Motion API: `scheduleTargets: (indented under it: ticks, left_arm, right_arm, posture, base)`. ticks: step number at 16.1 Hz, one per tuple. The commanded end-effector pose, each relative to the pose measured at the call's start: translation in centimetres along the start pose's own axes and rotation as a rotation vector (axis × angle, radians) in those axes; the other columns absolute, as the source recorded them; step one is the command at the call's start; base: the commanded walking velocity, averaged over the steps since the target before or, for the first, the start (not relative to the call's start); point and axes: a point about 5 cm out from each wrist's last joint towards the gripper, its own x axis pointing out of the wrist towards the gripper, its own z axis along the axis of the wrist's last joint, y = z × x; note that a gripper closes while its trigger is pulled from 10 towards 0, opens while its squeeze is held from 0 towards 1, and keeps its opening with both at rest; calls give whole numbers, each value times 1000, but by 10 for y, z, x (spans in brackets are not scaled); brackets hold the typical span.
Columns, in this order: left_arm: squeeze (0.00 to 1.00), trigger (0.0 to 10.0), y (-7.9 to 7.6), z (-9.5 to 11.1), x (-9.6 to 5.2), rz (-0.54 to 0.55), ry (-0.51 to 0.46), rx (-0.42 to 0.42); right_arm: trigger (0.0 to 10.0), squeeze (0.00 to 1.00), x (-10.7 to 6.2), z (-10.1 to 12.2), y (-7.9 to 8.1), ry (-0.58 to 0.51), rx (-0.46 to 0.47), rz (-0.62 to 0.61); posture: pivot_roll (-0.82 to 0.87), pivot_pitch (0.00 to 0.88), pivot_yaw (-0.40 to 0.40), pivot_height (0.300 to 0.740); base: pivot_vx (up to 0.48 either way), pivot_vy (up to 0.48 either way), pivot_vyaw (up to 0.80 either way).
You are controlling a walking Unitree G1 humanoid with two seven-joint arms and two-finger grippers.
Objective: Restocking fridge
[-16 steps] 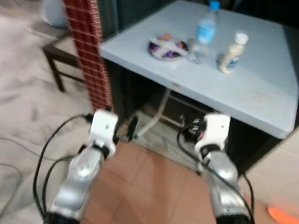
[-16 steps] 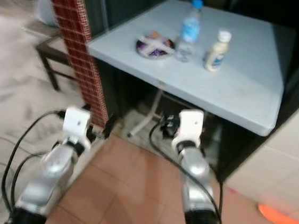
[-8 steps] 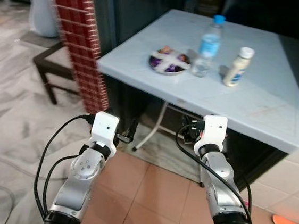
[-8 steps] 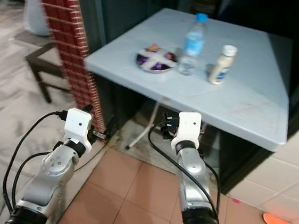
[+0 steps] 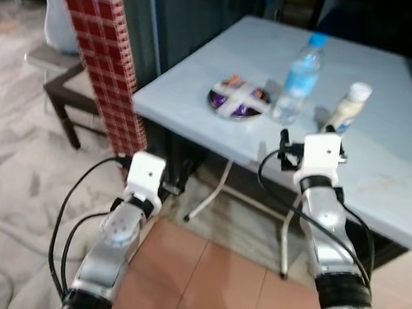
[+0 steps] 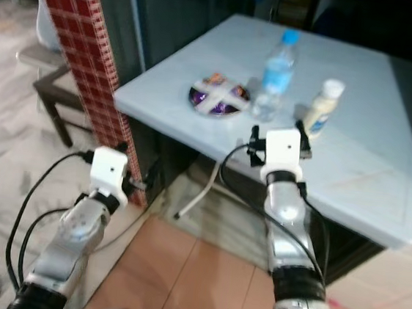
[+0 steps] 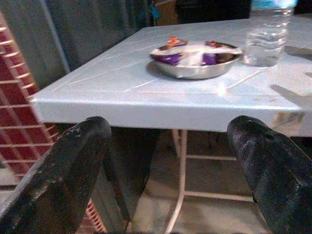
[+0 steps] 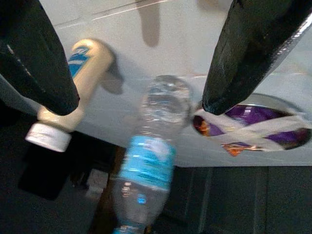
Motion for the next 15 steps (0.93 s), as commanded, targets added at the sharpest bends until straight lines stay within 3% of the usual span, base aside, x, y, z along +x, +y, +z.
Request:
scheduleTargets:
  ticks: [1,3,5,9,13,15]
  left_arm:
    - [0,10000,-4,2,2,-11,-6,1]
    - [0,10000,-5,2,2,-12,-9,0]
    - [0,10000,-5,2,2,-11,-10,0]
    - [0,10000,-6,3,2,-24,-15,-8]
    - [0,10000,-5,3,1,-18,-16,-8]
    - [0,10000,-4,3,1,-11,-18,-7]
  right_arm:
    - [10000,0,4,5,-4,-31,-40,4]
    - [10000,0,12,15,-13,-88,-131,-53]
    - [10000,0,17,22,-18,-118,-95,-82]
    - [10000,0,25,32,-12,-164,-70,-8]
    - [10000,0,29,39,-13,-201,-67,-25]
    - [10000,0,34,48,-11,-238,-35,32]
  posture:
    - [2,0,40,740]
    - [2,0,40,740]
    - [2,0,41,740]
    - [-1,0,42,740]
    - [3,0,44,740]
    - [4,0,46,740]
  base:
    - [326,0,0]
    - [296,0,0]
    - [277,0,0]
    - [346,0,0]
    - [440,0,666]
    - [135,0,234]
